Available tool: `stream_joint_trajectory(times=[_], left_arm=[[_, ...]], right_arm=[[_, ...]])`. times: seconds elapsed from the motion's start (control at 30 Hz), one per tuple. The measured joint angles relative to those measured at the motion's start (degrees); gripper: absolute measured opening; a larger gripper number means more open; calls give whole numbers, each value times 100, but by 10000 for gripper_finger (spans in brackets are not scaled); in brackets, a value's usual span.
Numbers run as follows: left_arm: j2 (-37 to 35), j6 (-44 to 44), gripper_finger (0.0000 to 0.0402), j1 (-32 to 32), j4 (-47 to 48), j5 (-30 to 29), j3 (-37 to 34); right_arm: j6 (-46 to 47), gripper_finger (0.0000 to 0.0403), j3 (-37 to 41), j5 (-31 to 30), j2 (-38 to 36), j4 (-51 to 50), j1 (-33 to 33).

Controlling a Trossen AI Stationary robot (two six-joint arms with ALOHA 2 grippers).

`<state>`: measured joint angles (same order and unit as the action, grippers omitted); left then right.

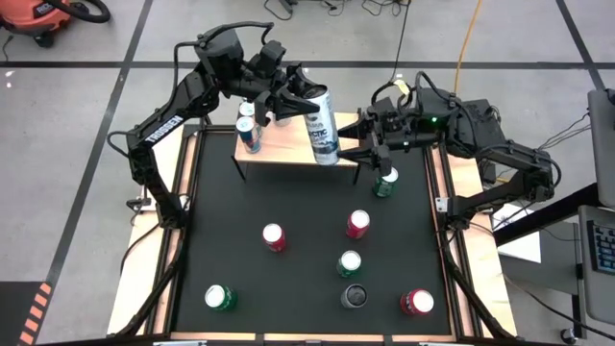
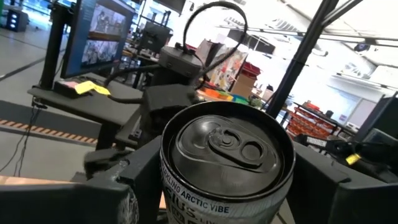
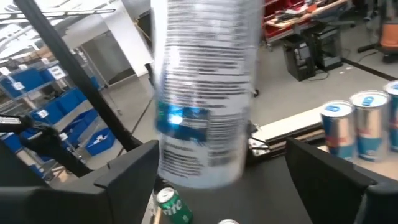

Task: Place canned beverage on shelf
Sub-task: Put the top white-blue soda can on the shelf

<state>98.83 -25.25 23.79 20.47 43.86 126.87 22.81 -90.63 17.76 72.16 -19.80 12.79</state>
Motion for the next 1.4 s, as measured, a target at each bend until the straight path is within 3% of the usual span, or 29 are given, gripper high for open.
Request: stream_joint_trajectory(times=[0.53,0.93,1.4], left_arm=[[-13,349,253,651,473,91,4],[-31,1411,253,1444,1520,-29,5],[-225,2588,254,2623,3256,270,7]], right_arm=[[-518,327,0,9,-626,-1004,834],[-554,327,2,-298,-698,-2173,942],[-1,327,4,-313,-680,-2253,938]])
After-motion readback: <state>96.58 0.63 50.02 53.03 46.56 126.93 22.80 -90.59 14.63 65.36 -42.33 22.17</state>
